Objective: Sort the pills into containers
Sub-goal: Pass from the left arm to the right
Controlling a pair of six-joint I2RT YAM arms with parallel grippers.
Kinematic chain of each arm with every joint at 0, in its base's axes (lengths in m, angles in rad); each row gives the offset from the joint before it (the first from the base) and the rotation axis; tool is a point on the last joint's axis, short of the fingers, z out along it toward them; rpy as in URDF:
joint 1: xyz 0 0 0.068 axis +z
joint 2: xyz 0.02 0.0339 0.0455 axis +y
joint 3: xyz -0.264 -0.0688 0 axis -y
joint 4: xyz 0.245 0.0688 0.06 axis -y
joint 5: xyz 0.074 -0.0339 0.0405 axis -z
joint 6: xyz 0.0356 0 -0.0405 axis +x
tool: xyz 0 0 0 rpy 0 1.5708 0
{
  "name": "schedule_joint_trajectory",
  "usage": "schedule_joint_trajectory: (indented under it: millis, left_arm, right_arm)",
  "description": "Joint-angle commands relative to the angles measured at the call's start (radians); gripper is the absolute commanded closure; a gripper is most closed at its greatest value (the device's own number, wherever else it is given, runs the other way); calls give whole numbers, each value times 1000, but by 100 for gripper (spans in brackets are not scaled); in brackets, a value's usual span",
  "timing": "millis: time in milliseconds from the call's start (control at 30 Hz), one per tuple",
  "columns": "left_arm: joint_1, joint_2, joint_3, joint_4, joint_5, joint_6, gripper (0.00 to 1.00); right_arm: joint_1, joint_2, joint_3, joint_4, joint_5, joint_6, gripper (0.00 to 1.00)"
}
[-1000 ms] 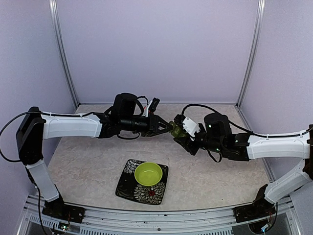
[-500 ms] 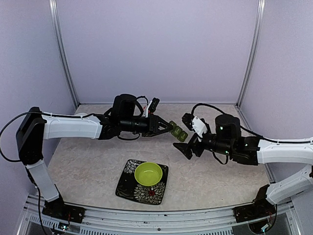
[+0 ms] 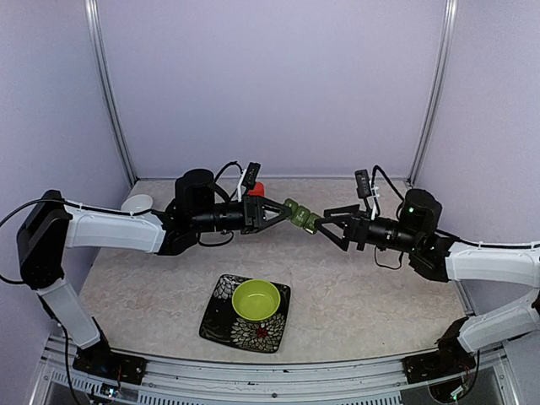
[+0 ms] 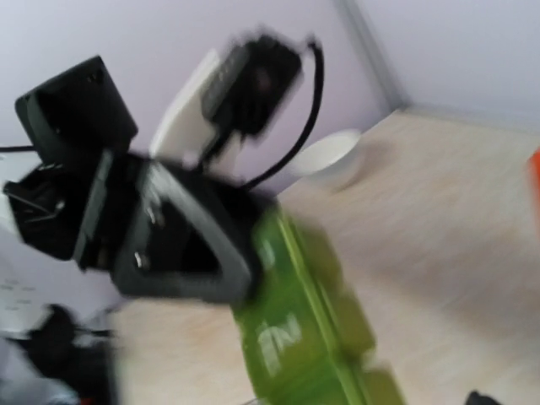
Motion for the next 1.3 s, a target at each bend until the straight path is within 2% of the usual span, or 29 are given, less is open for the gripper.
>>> schedule_joint_trajectory:
  millis: [0,100,333,933,1033,1267]
  left_arm:
    - [-1,-37,-49,226,-16,-83,79]
    - [-12,-29,-70,287,-38,-113,79]
    - [-33,-14,-70,299,-70,-117,79]
    - [-60,17,-56,296,-90,-107,79]
    - [-62,16,-53,284,-93,-99,79]
    - [-66,19,-48,276,-98,-91,79]
  right_arm:
    - [-25,99,-40,314,-176,316,2]
    - [-25,162,-23,389,-207,401,5]
    - [-25,236,-13,565,-246,532,13]
    - [-25,272,37,551,-249,581,26]
    - [-23,281,47,552,-258,583,30]
    - [-22,299,46,584,-269,598,46]
